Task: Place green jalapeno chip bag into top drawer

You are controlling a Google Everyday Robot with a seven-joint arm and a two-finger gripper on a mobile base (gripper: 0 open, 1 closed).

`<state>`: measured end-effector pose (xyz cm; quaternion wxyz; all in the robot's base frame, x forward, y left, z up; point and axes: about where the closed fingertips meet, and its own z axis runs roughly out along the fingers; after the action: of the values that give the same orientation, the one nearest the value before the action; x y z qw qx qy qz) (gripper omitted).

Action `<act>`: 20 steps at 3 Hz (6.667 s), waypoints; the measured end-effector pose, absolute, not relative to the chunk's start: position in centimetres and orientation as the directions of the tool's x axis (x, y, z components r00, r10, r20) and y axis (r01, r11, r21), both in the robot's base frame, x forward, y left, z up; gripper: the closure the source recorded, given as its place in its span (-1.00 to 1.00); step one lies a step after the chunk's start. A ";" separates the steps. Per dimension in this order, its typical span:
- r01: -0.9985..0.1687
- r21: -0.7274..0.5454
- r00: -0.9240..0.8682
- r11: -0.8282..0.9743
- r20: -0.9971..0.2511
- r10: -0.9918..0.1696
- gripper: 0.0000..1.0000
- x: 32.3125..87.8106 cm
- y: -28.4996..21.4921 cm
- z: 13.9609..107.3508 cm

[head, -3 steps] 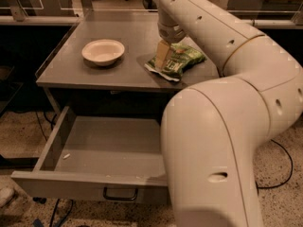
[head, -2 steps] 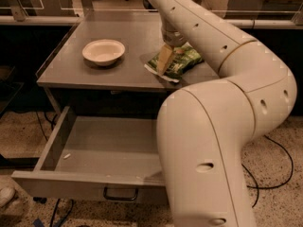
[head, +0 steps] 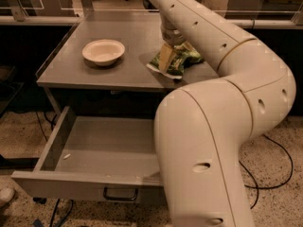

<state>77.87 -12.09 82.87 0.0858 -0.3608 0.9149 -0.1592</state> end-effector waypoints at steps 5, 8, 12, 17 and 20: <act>-0.659 -0.367 -0.670 0.657 -0.110 -0.734 1.00 77.8 -11.9 86.4; -0.710 -0.378 -0.537 0.594 -0.255 -0.804 1.00 76.2 -11.9 92.9; -0.765 -0.350 -0.503 0.541 -0.202 -0.841 1.00 65.5 -9.1 92.3; -0.771 -0.327 -0.519 0.546 -0.174 -0.837 1.00 54.8 -7.5 90.2; -0.821 -0.203 -0.517 0.533 -0.130 -0.846 1.00 49.3 -5.2 82.2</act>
Offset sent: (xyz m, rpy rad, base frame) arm 0.0000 0.0000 0.0000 0.0000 0.0000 0.0000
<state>49.31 -5.18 82.23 0.1065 -0.4795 0.8691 -0.0580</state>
